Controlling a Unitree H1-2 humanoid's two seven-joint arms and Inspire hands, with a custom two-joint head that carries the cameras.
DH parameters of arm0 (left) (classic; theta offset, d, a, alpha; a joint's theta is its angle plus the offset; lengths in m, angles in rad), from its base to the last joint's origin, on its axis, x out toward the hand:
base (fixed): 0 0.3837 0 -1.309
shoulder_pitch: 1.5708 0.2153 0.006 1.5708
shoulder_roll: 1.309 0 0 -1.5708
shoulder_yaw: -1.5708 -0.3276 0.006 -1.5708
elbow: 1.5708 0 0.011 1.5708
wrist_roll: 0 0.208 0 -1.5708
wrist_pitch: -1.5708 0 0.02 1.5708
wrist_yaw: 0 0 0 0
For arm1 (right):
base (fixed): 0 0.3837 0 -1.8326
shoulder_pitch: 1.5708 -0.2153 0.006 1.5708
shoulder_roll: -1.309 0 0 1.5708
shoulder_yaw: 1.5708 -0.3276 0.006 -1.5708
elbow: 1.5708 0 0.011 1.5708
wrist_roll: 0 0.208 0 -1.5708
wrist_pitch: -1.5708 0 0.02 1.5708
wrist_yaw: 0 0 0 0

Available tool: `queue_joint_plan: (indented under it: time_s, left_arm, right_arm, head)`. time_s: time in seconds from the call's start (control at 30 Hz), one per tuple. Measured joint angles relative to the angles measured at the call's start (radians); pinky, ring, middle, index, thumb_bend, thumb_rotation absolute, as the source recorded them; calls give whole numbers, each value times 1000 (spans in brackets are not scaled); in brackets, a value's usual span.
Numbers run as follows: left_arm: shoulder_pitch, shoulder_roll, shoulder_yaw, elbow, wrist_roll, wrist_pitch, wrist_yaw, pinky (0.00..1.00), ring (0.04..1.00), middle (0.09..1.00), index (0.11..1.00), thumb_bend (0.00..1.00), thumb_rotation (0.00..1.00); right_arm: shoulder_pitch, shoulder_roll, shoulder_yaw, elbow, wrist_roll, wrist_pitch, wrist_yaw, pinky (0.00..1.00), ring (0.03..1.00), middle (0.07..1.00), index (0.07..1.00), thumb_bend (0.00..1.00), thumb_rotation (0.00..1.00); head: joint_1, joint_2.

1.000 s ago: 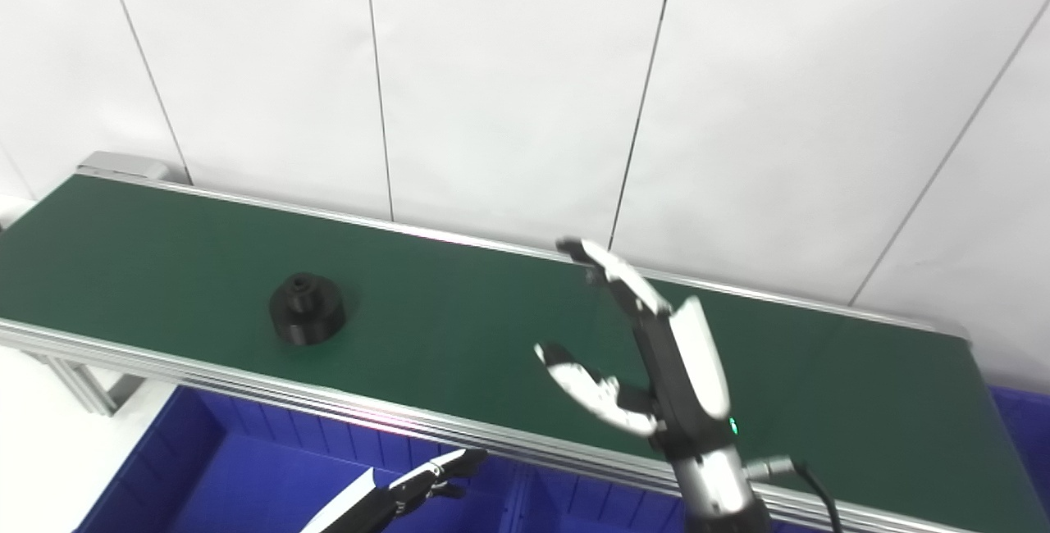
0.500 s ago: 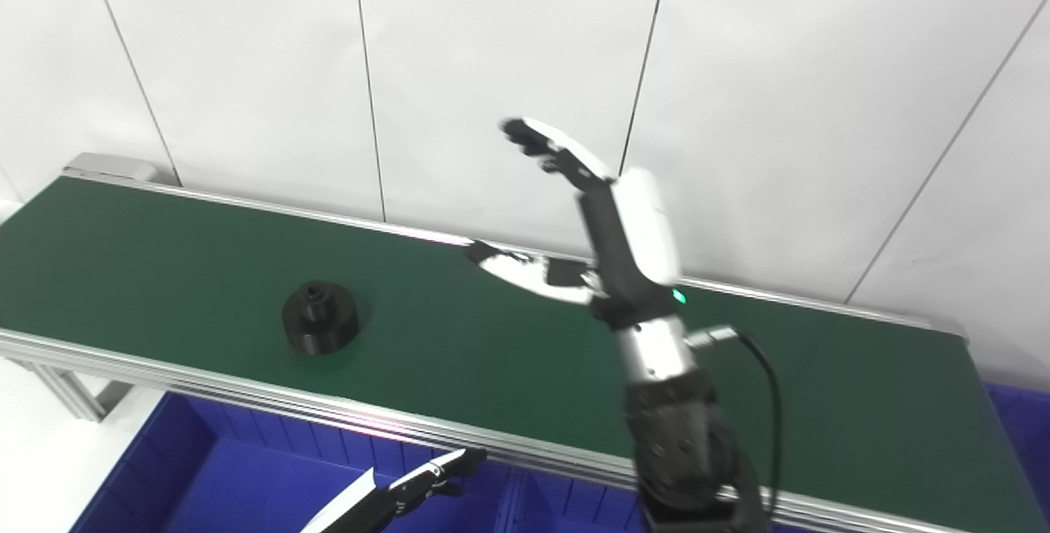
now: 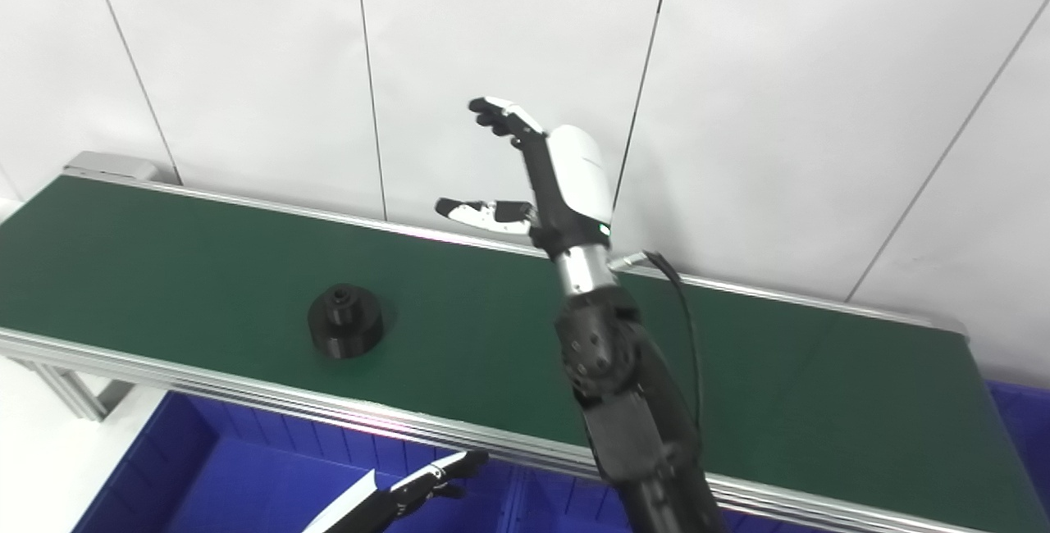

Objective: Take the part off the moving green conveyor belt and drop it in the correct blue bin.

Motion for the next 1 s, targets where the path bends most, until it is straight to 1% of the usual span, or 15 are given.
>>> queue_joint_plan:
  time_s: [0.07,0.13,0.17,0.23,0.33,0.4,0.5,0.53,0.63,0.67,0.73,0.77,0.83,0.87,1.0]
  left_arm:
    - [3,0,0,-7,1,0,0,853,929,965,935,452,585]
    - [9,2,1,-25,2,0,0,858,934,967,941,457,598]
    - [12,3,1,-32,2,0,0,860,935,967,942,462,606]
    - [13,3,2,-33,2,-1,0,860,934,966,941,463,609]
    - [22,3,4,-34,4,-1,0,861,933,962,938,458,610]
    - [30,3,4,-34,4,-1,0,857,930,960,936,455,611]
    - [37,3,6,-36,11,-1,0,859,932,960,936,452,608]
    - [37,3,6,-37,12,-1,0,864,933,959,935,453,604]
    - [37,3,10,-39,11,-1,0,866,933,959,936,457,608]
    - [37,3,12,-40,11,-1,0,866,932,959,936,462,615]
    - [37,3,13,-42,11,-1,0,871,934,960,934,466,617]
    - [39,3,15,-47,11,-1,0,871,934,961,934,466,617]
    - [41,3,16,-51,11,-1,0,865,931,958,932,469,618]
    - [43,3,16,-52,11,-1,0,859,930,958,931,465,622]
    - [52,3,14,-62,12,-1,0,856,927,958,930,469,628]
  right_arm:
    - [-36,12,8,89,-5,-15,-38,652,707,729,776,753,179]
    - [-63,27,22,172,-9,-38,-85,654,706,724,771,727,109]
    - [-77,37,29,218,-13,-44,-106,662,709,726,773,720,95]
    - [-96,53,48,293,-18,-44,-133,661,708,727,772,723,90]
    - [-111,74,72,372,-23,-46,-151,671,729,750,777,731,131]
    - [-119,83,99,421,-36,-46,-174,667,739,761,779,735,143]
    - [-125,92,132,483,-56,-46,-213,649,726,754,781,734,136]
    - [-124,96,143,500,-60,-45,-223,640,719,763,791,732,160]
    - [-123,111,174,553,-66,-44,-226,643,723,774,807,746,189]
    - [-120,115,179,571,-65,-42,-224,659,750,800,819,764,220]
    - [-120,119,184,595,-63,-39,-222,670,770,816,824,804,238]
    - [-120,121,188,621,-61,-35,-220,671,772,817,824,807,239]
    - [-114,121,195,635,-60,-31,-217,673,777,822,836,814,262]
    - [-111,121,202,647,-60,-30,-215,679,782,826,843,841,302]
    - [-100,121,217,683,-56,-24,-180,697,787,833,857,889,335]
  head:
    - [2,2]
    - [3,5]
    - [3,5]
    - [6,8]
    - [5,2]
    - [3,2]
    - [5,6]
    - [5,6]
    - [3,8]
    - [5,8]
    - [8,9]
    - [8,9]
    - [11,9]
    - [12,9]
    - [15,14]
